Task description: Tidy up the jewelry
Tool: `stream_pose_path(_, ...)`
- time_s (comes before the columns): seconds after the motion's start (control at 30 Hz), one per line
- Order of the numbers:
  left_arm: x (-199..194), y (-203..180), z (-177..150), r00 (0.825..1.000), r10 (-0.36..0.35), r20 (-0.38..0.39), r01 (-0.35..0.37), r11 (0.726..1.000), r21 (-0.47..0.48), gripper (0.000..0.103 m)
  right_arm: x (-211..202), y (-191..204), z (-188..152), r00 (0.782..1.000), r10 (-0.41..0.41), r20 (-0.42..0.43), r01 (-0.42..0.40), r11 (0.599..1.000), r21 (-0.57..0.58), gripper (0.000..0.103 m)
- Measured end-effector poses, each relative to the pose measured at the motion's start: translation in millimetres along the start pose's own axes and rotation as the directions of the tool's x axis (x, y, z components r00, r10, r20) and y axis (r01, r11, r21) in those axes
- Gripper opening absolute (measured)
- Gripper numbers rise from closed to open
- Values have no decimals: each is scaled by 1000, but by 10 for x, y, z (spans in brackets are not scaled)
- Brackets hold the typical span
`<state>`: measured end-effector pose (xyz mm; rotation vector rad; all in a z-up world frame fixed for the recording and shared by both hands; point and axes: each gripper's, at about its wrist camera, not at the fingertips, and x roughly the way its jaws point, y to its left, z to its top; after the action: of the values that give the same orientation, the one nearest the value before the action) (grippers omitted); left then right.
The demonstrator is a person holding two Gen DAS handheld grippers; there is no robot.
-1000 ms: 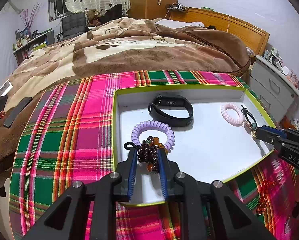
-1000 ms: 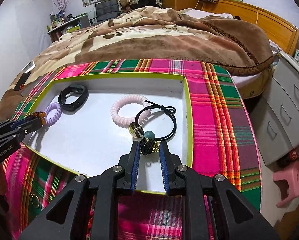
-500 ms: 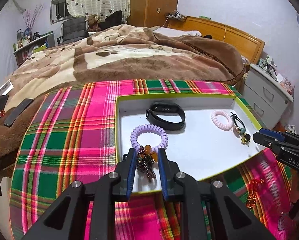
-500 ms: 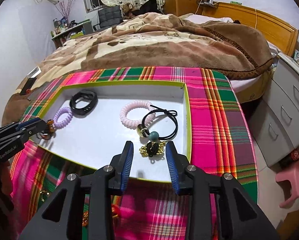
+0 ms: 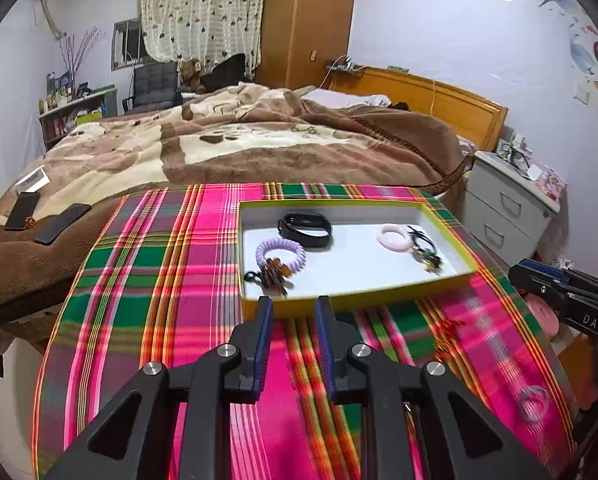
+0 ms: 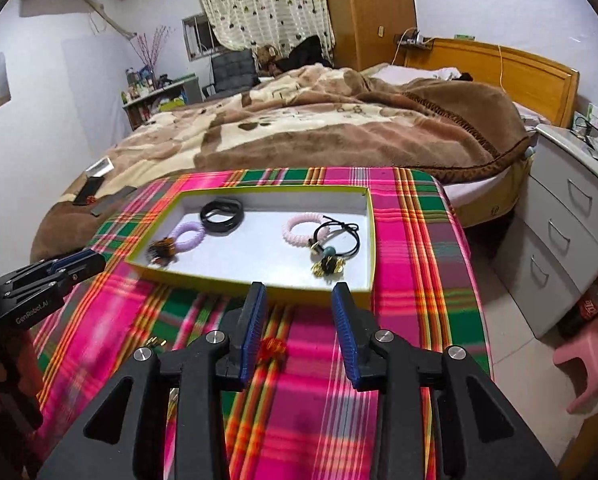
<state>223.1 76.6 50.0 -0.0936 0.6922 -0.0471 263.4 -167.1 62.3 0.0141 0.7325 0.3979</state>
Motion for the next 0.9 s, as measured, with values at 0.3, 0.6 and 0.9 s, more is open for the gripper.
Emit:
stream_pose_path(0.3, -613, -226, -447, 999, -14, 52, 13, 1000, 14, 21, -588, 221, -450, 998, 30, 60, -29, 999, -17, 35)
stream_pose_path(0.6, -1009, -440, -801, 995, -23, 95, 18, 998, 57, 21, -909, 293, -852, 996, 37, 83, -37, 999, -3, 35)
stream_pose_path(0.9, -1154, -544, -1062, 996, -41, 83, 36, 997, 69, 21, -1109, 298, -1133, 996, 31, 84, -29, 999, -16, 35)
